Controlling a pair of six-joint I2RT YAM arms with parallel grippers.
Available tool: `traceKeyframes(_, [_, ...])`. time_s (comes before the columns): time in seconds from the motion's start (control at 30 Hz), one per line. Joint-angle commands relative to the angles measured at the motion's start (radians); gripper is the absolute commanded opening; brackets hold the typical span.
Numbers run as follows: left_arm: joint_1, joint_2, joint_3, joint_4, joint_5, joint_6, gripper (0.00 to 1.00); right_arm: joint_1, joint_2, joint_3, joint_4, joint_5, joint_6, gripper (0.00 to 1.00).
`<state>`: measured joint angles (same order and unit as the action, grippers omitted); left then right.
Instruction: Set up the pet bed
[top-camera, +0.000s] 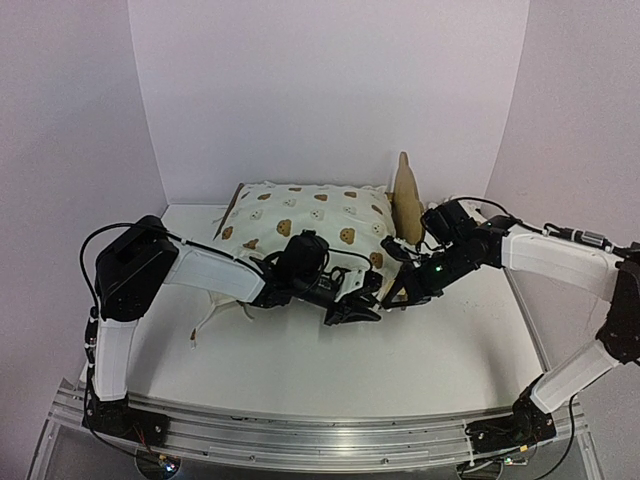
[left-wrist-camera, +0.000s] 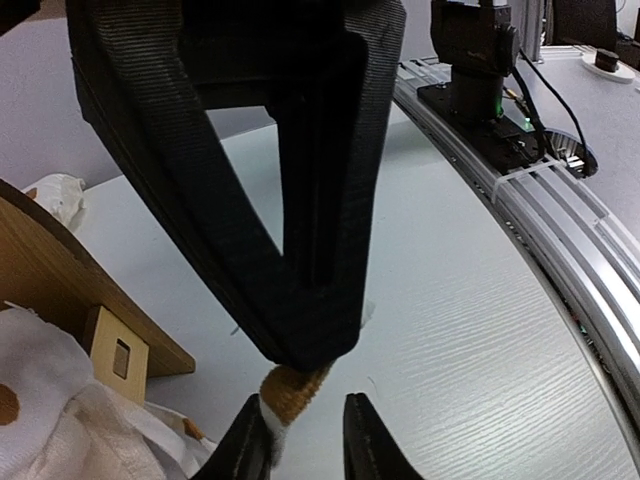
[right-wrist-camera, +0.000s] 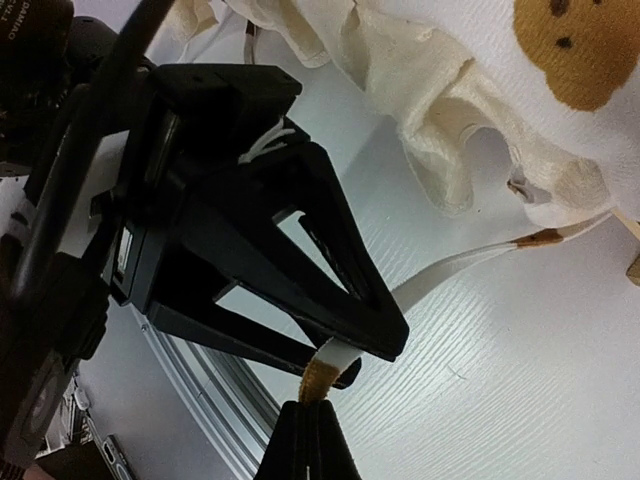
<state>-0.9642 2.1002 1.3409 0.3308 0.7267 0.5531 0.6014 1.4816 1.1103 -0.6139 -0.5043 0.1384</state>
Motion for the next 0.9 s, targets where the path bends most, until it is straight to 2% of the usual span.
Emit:
traceKeyframes(0.0, [-0.005,0.011,0.061,0.049,-0.071,-0.102,0.12,-0.007,0.016,0.0,0.032,-0.03,0.015,0.0])
traceKeyframes(0.07, [-0.004,0.011,0.067,0.038,-0.139,-0.149,0.01,-0.008,0.015,-0.007,0.034,0.014,0.027,0.06])
traceKeyframes(0.17, [-0.002,0.008,0.071,-0.019,-0.216,-0.261,0.0,-0.008,-0.006,-0.051,0.064,0.138,0.075,0.17])
traceKeyframes(0.3, [0.011,0.016,0.08,-0.113,-0.245,-0.417,0.0,-0.007,-0.073,-0.224,0.354,0.27,0.267,0.31])
traceKeyframes(0.4, [0.02,0.045,0.116,-0.188,-0.235,-0.5,0.0,0.001,-0.08,-0.338,0.593,0.341,0.405,0.33])
traceKeyframes(0.47, [0.023,0.066,0.141,-0.214,-0.241,-0.524,0.0,0.019,-0.067,-0.376,0.678,0.405,0.424,0.33])
traceKeyframes(0.67, [0.029,0.088,0.167,-0.21,-0.294,-0.526,0.0,0.053,0.002,-0.423,0.812,0.48,0.436,0.4])
traceKeyframes(0.87, [0.032,0.083,0.155,-0.219,-0.306,-0.5,0.0,0.066,0.084,-0.442,0.959,0.577,0.469,0.4])
